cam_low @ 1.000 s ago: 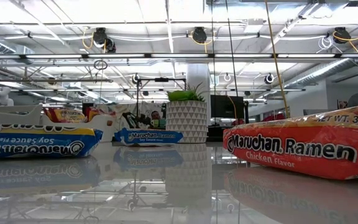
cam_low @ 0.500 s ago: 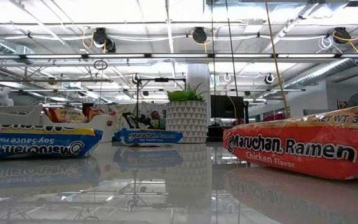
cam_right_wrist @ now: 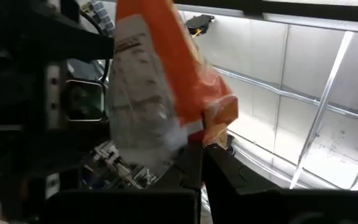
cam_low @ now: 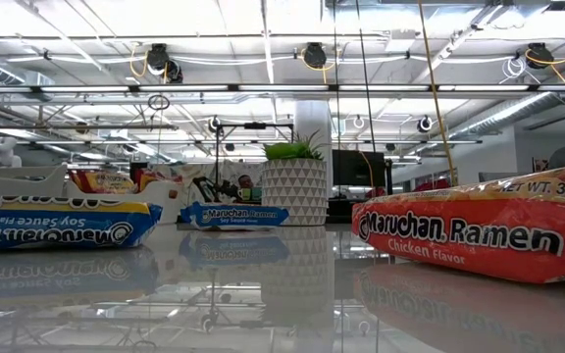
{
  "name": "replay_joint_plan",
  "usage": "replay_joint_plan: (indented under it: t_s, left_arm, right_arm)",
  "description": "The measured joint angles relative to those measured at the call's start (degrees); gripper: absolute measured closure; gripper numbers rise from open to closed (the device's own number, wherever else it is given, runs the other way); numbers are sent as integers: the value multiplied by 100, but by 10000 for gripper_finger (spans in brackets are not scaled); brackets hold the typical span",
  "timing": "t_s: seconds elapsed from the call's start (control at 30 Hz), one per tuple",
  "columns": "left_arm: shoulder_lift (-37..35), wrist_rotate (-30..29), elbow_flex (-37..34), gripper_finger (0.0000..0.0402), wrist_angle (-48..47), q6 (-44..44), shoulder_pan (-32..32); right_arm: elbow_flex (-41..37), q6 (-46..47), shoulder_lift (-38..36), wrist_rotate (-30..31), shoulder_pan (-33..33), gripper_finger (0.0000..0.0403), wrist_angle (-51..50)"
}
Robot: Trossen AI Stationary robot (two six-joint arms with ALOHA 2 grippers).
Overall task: Sort Maruchan noodles
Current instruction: Put the top orange noodle pack into the black bin
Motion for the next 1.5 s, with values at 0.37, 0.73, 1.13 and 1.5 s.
replay_joint_plan:
  t_s: [0.37,0.73,1.13,1.5]
  left_arm:
    - [-2,-291,0,149,-62,242,-93]
    - [-2,-407,0,149,-64,213,-238]
    - [-2,-419,0,149,-108,238,-226]
    - [-2,-434,0,149,-529,170,-152]
  right_arm:
    - [-2,-617,0,326,231,403,-23]
    - [-2,-827,0,330,401,403,-34]
    - [-2,-1436,-2,460,718,403,-32]
    - [-2,-1812,-4,596,718,403,-371]
